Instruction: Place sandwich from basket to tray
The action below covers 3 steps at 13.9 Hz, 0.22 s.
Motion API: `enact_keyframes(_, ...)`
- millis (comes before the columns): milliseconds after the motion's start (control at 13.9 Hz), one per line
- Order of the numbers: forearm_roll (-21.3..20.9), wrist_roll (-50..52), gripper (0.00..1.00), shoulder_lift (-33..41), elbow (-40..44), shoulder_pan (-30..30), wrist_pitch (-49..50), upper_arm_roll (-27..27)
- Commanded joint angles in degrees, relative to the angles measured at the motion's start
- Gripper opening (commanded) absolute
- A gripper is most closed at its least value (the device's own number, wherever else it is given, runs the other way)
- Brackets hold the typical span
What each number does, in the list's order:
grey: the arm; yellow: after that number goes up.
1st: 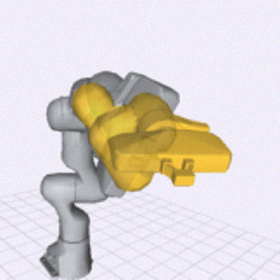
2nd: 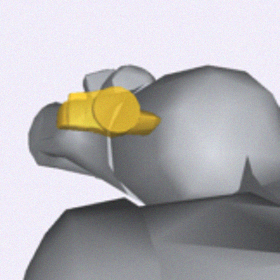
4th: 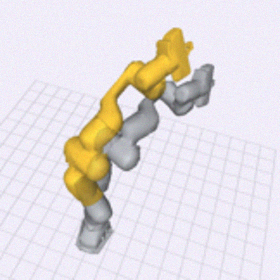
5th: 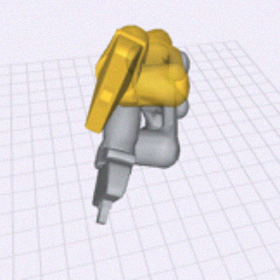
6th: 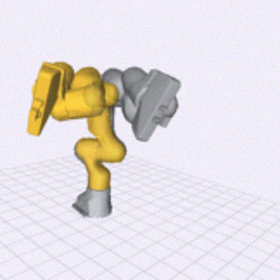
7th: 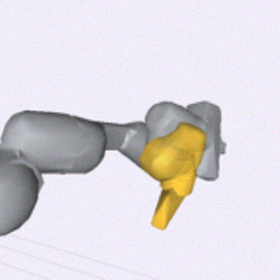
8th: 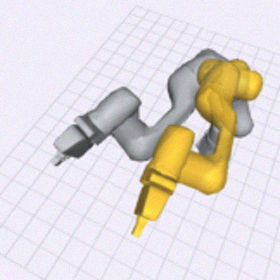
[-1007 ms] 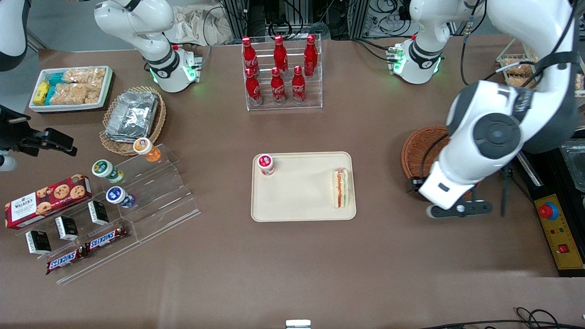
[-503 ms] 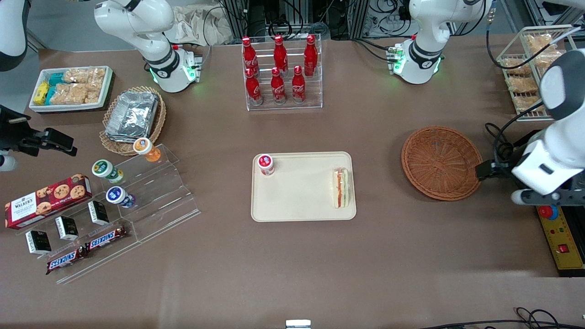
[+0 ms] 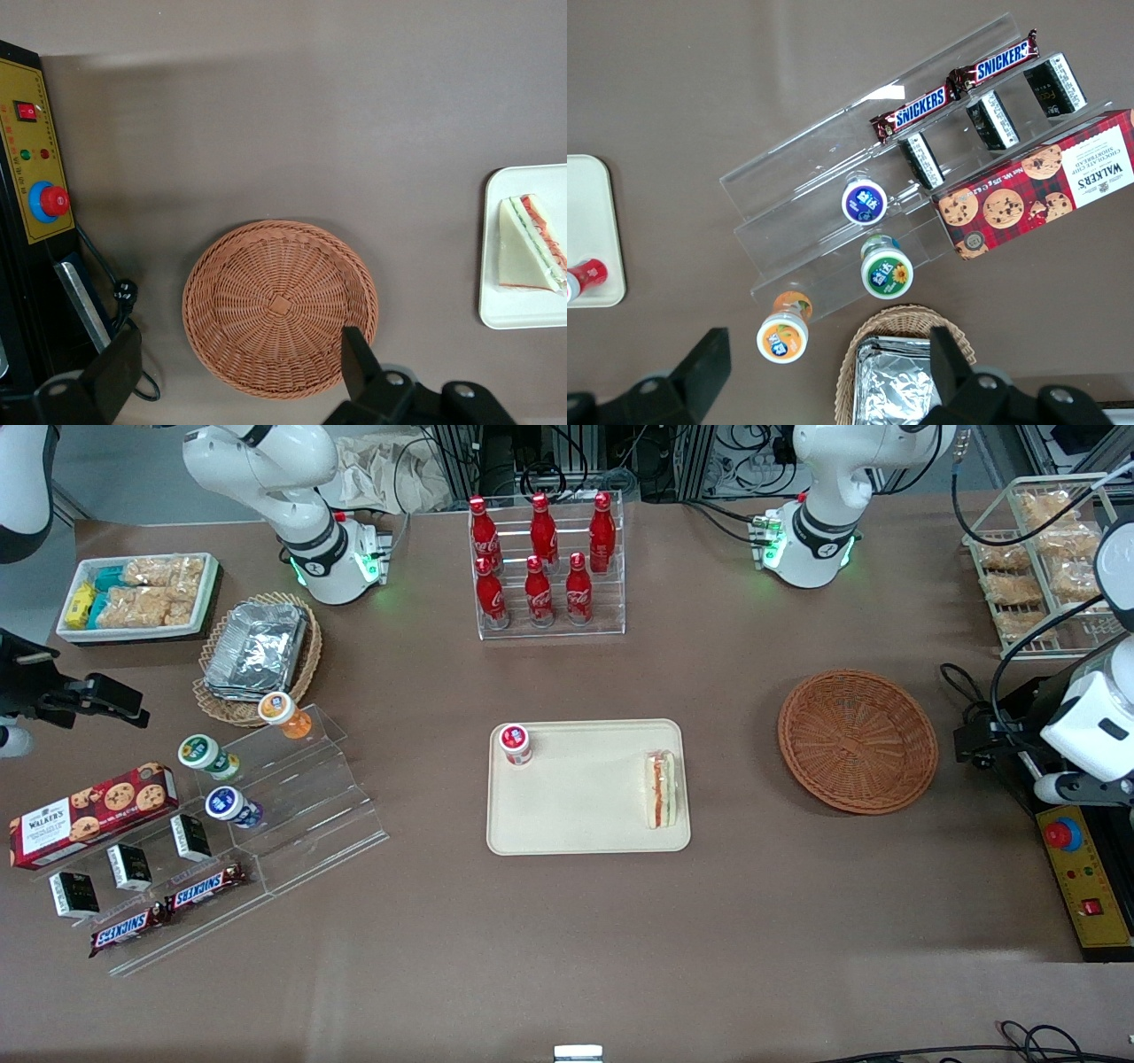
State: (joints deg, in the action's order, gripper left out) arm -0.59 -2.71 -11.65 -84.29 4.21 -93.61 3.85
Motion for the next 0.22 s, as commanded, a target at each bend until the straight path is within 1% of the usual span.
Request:
enact_keyframes(0, 0.5, -0.9, 1.0, 0.93, -0.62, 0.71, 0.71, 0.63)
enact_keyframes(144, 0.5, -0.99, 1.0, 1.02, -0.62, 0.71, 0.71, 0.63)
